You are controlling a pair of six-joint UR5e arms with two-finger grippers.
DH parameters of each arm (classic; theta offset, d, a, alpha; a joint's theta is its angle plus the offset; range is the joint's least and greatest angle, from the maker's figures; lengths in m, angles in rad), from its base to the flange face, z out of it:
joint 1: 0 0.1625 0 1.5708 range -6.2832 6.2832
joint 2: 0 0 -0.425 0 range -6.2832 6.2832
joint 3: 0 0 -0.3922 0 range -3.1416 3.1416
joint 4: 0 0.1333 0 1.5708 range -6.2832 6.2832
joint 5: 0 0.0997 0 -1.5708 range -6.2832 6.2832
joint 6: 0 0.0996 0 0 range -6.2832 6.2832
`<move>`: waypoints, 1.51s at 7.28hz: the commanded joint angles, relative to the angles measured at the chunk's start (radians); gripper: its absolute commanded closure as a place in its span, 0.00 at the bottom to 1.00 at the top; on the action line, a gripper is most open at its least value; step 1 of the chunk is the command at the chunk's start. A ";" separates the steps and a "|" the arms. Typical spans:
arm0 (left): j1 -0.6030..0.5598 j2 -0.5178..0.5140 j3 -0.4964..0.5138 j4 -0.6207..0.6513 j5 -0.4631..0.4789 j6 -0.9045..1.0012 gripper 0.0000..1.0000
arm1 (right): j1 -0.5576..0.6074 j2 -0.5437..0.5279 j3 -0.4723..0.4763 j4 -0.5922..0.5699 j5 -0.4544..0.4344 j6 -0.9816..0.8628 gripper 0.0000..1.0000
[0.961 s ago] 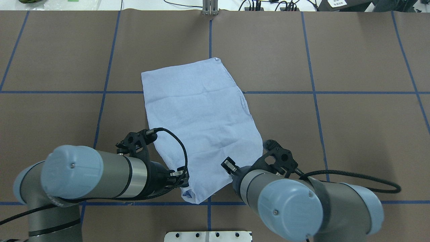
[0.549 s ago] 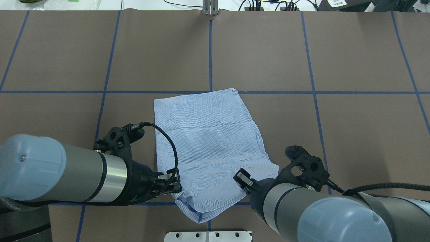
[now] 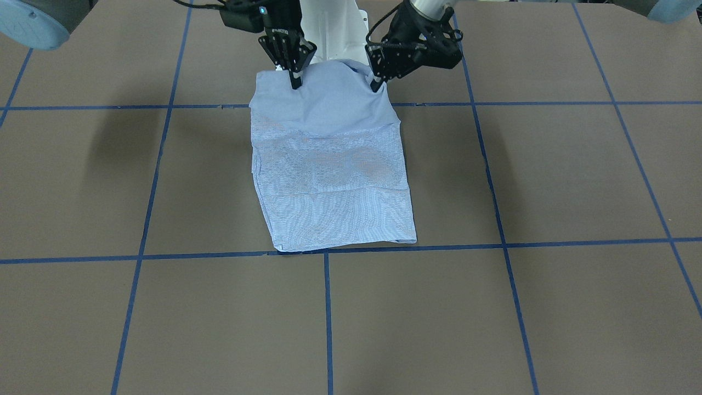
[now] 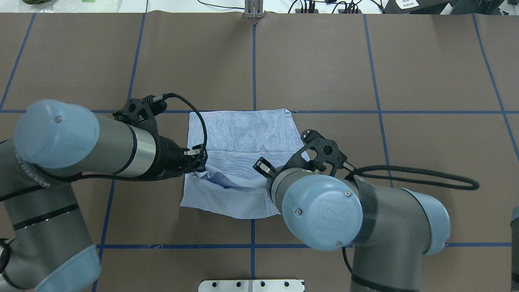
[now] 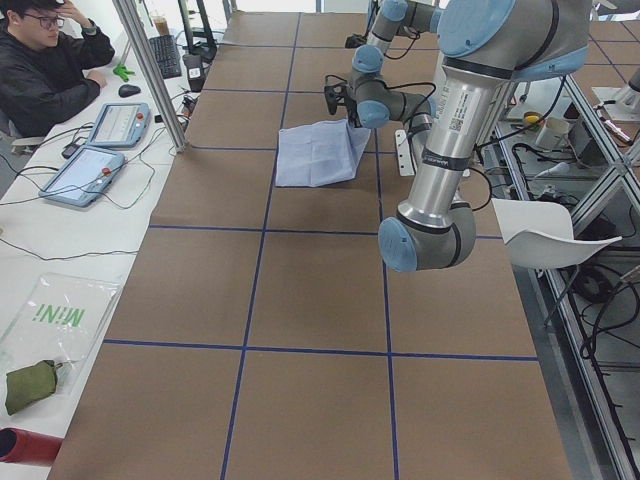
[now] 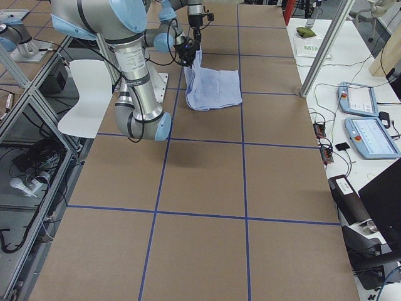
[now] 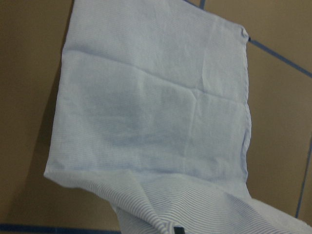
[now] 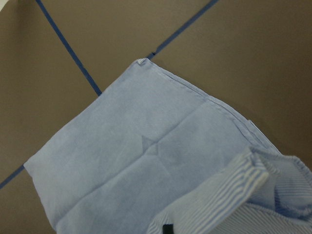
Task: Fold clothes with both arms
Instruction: 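Fold the near edge with both grippers over onto the far half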
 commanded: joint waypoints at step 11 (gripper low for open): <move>-0.145 -0.260 0.730 -0.267 0.097 0.254 0.87 | 0.268 0.216 -0.768 0.450 0.177 -0.402 0.44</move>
